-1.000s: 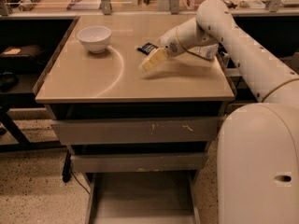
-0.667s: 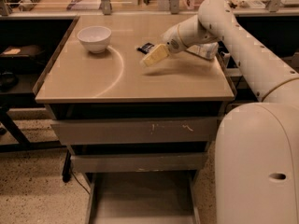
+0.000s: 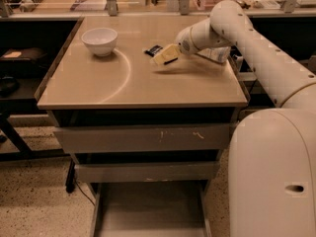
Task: Place rxbar blueberry into bottom drawer
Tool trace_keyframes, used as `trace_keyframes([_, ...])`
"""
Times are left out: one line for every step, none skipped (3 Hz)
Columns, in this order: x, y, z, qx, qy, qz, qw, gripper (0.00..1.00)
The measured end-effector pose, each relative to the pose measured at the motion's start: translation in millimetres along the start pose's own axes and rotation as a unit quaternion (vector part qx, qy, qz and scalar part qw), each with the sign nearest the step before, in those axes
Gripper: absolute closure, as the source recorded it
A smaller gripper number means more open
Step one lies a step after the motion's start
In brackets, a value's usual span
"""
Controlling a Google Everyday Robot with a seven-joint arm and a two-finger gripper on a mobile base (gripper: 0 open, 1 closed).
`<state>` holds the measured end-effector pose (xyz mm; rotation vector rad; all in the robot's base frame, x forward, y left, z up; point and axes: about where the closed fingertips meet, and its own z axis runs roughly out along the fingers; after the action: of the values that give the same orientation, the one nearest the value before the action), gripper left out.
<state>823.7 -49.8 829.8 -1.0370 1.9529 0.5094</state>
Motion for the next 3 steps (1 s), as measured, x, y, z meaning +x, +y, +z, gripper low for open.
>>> trace_keyframes([9.7,4.9,11.9,-0.002,0.006,0.018,0.9998,0.00])
trace_keyframes([16.7,10.7,20.3,-0.010,0.012,0.027,0.9995,0.00])
trace_keyframes([17.1,11.0,20.7,-0.010,0.012,0.028,0.9995,0.19])
